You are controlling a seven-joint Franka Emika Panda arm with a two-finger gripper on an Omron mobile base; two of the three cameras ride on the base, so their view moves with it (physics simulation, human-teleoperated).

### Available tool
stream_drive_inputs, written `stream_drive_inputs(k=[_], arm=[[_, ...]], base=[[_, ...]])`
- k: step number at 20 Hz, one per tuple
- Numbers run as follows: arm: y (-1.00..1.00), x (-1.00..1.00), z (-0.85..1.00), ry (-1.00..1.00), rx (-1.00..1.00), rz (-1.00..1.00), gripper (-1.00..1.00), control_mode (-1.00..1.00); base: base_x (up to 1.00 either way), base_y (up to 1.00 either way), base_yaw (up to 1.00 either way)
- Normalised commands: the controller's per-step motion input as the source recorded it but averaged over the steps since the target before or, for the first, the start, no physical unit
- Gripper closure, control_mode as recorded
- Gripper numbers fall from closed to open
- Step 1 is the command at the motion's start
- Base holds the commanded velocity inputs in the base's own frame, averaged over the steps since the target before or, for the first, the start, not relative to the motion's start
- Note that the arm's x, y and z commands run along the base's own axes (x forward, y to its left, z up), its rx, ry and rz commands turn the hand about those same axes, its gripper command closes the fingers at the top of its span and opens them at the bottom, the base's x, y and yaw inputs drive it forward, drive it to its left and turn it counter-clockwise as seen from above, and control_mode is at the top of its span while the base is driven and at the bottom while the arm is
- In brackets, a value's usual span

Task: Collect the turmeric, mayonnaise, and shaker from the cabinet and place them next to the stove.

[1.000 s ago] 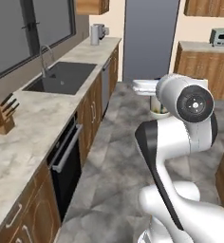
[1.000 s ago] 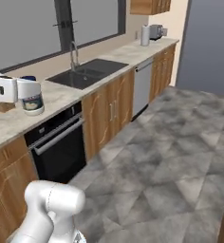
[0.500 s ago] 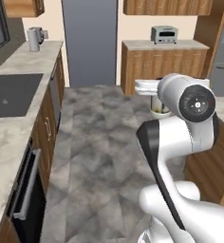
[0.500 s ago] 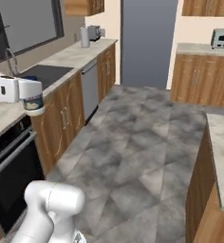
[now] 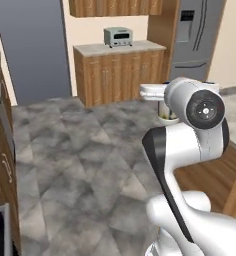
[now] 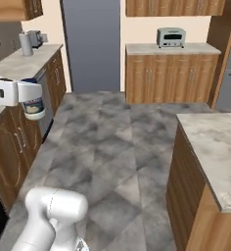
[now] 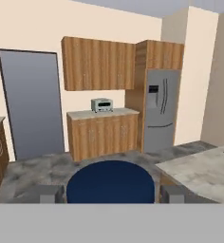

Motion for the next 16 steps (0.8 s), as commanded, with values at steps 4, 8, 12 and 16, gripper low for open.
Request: stream_drive_inputs(k=[4,8,12,16], arm=[[0.0,0.0,0.0,0.0,0.0,0.0,1.0,1.0],[0.0,0.0,0.0,0.0,0.0,0.0,1.0,1.0],[0.0,0.0,0.0,0.0,0.0,0.0,1.0,1.0],[0.0,0.0,0.0,0.0,0.0,0.0,1.0,1.0]], base=[[0.67,0.47,-0.49],[0.7,0.49,-0.47],[0.76,0.59,-0.45],[0.85,0.64,-0.44]])
